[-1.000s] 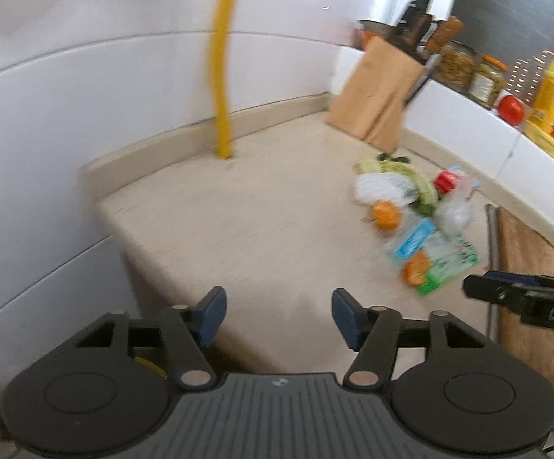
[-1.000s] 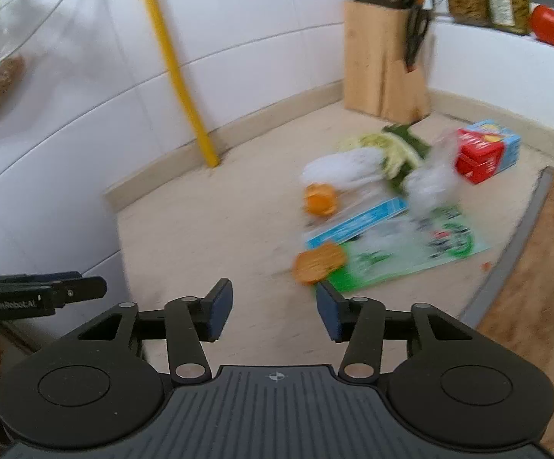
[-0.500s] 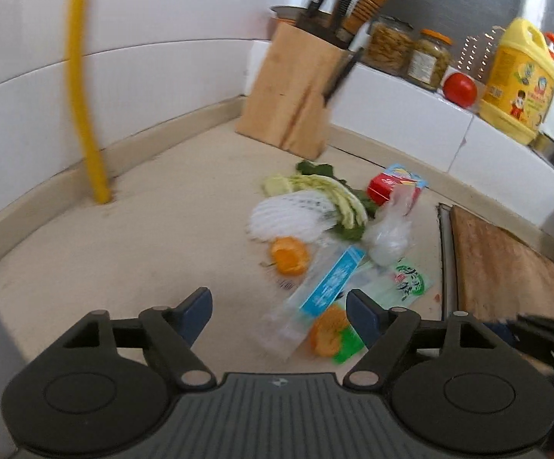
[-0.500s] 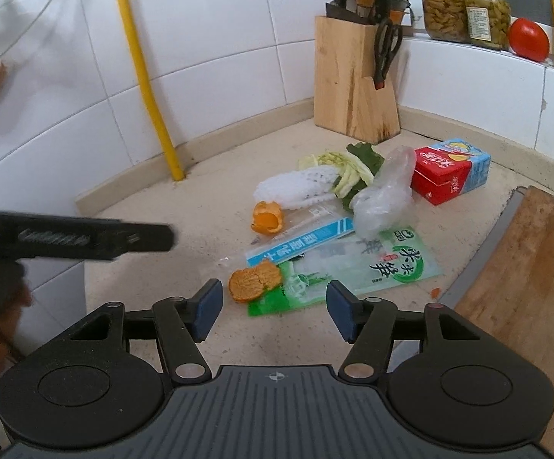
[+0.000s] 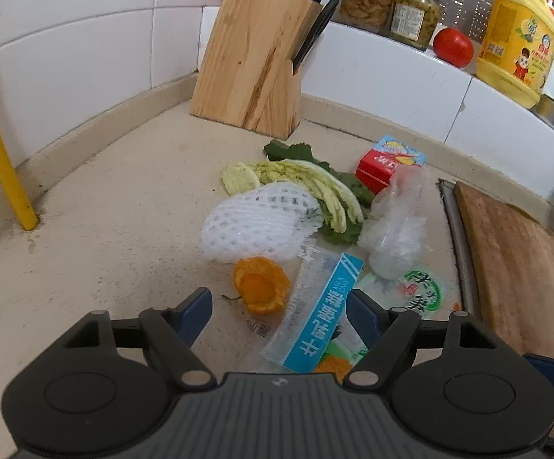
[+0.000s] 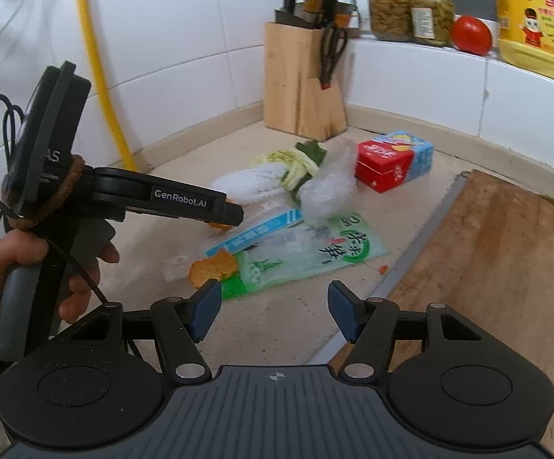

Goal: Collect trash
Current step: 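Grasp an orange peel with the left tool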

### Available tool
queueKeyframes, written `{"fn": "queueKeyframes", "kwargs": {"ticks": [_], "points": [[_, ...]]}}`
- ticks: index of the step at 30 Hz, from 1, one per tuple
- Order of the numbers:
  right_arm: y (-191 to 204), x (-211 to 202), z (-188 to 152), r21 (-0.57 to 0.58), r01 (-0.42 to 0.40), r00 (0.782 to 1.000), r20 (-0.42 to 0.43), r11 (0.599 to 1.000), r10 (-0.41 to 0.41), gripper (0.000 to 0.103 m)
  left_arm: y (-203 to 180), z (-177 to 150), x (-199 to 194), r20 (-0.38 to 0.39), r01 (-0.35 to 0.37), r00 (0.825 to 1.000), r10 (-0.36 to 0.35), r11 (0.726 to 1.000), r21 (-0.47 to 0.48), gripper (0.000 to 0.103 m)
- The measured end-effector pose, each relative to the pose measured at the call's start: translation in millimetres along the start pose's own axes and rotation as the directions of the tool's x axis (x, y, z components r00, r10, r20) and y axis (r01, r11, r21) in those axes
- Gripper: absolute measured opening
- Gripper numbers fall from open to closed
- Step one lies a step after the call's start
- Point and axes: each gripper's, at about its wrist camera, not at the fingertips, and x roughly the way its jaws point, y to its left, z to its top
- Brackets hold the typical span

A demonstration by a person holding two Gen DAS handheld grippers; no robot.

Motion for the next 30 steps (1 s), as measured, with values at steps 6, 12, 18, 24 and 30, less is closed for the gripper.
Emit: {"fn": "queueKeyframes", "kwargs": {"ticks": [6, 12, 18, 24, 30], "points": [[2, 1, 1, 0.008, 0.034, 0.999, -0.006, 0.999, -0.034, 0.069, 8, 4, 13, 0.017, -0.027, 0.999, 0.027, 1.0, -0.011, 0.057], [4, 5, 3, 0.003, 0.054, 0.998, -0.019, 0.999, -0.054, 0.066, 15, 2, 24, -0.021, -0.042, 0.999, 0.041, 0.999, -0.021, 0.03], [4, 15, 11, 0.022, 0.043, 0.998, -0.042, 0.999, -0.042, 0.037, 27, 3, 9, -0.012, -0.028, 1.0, 0.027, 0.999, -0.035, 0.008], [10, 25, 18, 0.001, 0.015, 0.999, -0.041, 1.0, -0.015, 0.032, 46, 6, -20, 0.021, -0.013, 1.0, 0.014, 0.999, -0.043, 0.009], [25, 48, 28, -0.045, -0.024, 0.998, -0.06, 0.999, 0.021, 0.052, 54, 2, -17, 0.006, -0.031, 0.999, 0.031, 0.999, -0.014, 0.029]]}}
